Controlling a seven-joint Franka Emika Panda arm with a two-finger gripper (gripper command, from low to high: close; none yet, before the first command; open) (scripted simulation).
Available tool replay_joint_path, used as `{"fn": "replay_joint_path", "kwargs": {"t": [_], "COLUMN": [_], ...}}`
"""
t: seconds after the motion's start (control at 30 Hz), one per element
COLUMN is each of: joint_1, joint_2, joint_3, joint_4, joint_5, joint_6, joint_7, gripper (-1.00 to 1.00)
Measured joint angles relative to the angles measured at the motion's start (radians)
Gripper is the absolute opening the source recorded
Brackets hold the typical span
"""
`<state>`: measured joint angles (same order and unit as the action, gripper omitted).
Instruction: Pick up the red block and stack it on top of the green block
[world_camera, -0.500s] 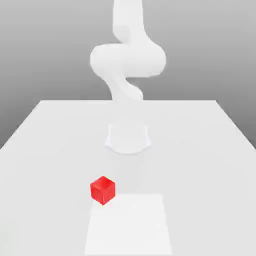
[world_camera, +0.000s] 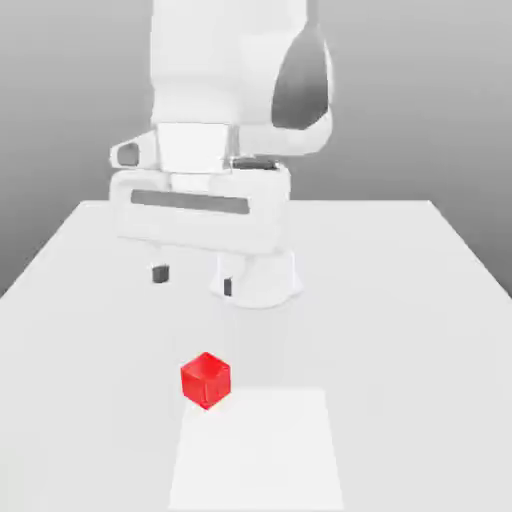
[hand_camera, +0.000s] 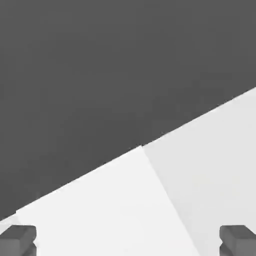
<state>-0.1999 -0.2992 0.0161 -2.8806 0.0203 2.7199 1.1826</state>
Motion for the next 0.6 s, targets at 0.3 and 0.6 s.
{"fn": "replay_joint_path", "kwargs": {"t": [0.3,0.6], "joint_1": [-0.025,-0.029], "joint_2": [0.446,0.436], "joint_3": [-0.014,-0.012], "joint_4": [-0.053,-0.055], "joint_5": [-0.014,-0.018], "joint_6": [0.361,0.354], "joint_7": [0.089,0.092], "gripper": [0.0,-1.0]}}
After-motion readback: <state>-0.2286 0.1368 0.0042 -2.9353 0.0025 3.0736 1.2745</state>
